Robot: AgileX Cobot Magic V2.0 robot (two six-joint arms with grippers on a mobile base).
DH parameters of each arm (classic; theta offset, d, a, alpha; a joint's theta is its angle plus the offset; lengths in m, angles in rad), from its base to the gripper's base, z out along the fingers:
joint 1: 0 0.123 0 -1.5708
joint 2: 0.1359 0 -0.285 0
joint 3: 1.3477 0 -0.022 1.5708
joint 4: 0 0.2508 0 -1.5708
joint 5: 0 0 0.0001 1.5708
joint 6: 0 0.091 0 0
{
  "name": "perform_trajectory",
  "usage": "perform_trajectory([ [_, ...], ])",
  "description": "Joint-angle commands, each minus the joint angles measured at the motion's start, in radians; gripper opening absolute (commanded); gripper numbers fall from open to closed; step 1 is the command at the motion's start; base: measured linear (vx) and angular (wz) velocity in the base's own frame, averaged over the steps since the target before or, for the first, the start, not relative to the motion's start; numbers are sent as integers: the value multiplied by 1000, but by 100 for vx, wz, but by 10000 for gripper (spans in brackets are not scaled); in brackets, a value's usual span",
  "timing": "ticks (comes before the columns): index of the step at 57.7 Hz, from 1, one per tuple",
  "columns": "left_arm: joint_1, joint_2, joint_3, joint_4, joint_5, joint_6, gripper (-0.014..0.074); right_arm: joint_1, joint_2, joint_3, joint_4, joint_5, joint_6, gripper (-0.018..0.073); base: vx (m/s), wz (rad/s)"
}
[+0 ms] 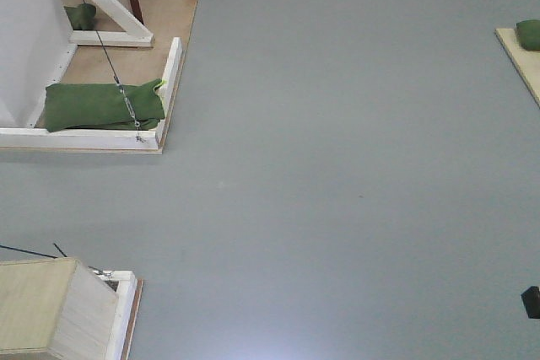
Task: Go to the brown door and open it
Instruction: 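Drive the base forward toward the brown wooden door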
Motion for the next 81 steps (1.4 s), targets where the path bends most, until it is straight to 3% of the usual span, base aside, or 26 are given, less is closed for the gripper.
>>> perform_trajectory([
  [1,-3,-13,-16,0,-83,-9,-3,0,-14,5,-7,-77,-5,0,0,0],
  [81,-3,-13,-16,0,-83,-9,-3,0,-14,5,-7,-77,-5,0,2,0],
])
